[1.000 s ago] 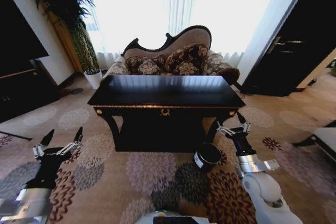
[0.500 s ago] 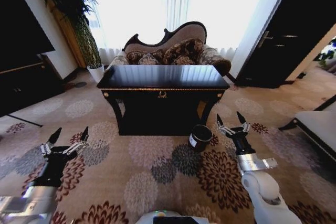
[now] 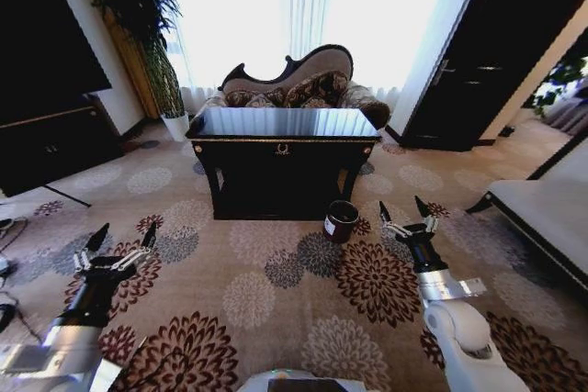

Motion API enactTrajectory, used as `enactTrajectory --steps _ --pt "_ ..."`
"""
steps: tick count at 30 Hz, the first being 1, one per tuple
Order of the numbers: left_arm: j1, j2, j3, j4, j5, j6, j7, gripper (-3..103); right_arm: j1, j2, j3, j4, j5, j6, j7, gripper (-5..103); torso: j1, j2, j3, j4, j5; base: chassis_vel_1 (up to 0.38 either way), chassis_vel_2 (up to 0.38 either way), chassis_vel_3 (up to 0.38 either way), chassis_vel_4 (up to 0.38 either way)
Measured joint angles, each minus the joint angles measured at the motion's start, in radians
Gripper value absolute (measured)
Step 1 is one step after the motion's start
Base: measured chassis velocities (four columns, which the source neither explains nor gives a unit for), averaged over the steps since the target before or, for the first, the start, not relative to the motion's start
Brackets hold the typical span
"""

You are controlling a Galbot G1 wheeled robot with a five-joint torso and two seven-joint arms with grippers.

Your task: Move to the front of the table and place the trash on the table into the trash bin.

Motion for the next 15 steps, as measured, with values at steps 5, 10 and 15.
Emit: enactTrajectory --steps 5,10,15 --pt "-0.002 0.001 0.003 0.0 -0.001 0.001 0.0 100 -0.001 0.003 -0.001 0.003 0.0 0.001 0.001 100 -0.001 0.0 0.0 -0.0001 -0.0005 -0.083 0.072 0.049 -0.045" --pt "0.0 0.001 0.003 -0.001 -0.001 0.001 0.0 100 -0.004 0.007 -0.007 0.007 0.003 0.0 0.002 100 -0.004 0.002 -0.002 -0.0003 -0.0005 0.021 -0.019 -0.006 0.012" --pt "0.001 0.001 0.001 -0.001 -0.002 0.001 -0.001 100 -0.005 0.014 -0.014 0.007 0.001 -0.001 0.001 100 -0.003 0.002 -0.001 -0.0003 -0.0005 0.0 0.0 0.0 0.0"
